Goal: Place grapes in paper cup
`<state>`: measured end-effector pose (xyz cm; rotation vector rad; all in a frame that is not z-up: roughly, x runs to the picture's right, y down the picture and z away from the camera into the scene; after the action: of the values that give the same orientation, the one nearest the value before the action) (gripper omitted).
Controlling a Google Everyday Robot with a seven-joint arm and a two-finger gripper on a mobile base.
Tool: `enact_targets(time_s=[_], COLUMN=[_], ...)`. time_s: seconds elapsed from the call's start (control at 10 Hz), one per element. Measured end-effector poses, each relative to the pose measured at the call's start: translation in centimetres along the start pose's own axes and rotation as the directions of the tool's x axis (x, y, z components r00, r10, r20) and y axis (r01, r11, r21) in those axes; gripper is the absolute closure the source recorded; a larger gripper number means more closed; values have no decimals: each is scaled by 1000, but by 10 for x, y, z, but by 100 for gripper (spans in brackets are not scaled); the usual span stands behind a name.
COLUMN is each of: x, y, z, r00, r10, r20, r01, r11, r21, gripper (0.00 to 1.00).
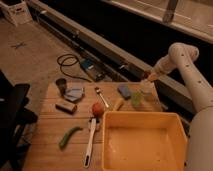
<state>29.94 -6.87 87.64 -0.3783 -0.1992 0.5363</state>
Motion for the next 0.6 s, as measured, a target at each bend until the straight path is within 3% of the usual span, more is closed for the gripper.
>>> enact_targets(time_s=[0.4,0.6], x=[0,6], y=[8,4], z=[22,25], r00=[1000,1000], r10=[8,16], r20=[17,23], r01=[-7,-15], r11=[998,998], r21=[-66,-66], gripper=[28,24])
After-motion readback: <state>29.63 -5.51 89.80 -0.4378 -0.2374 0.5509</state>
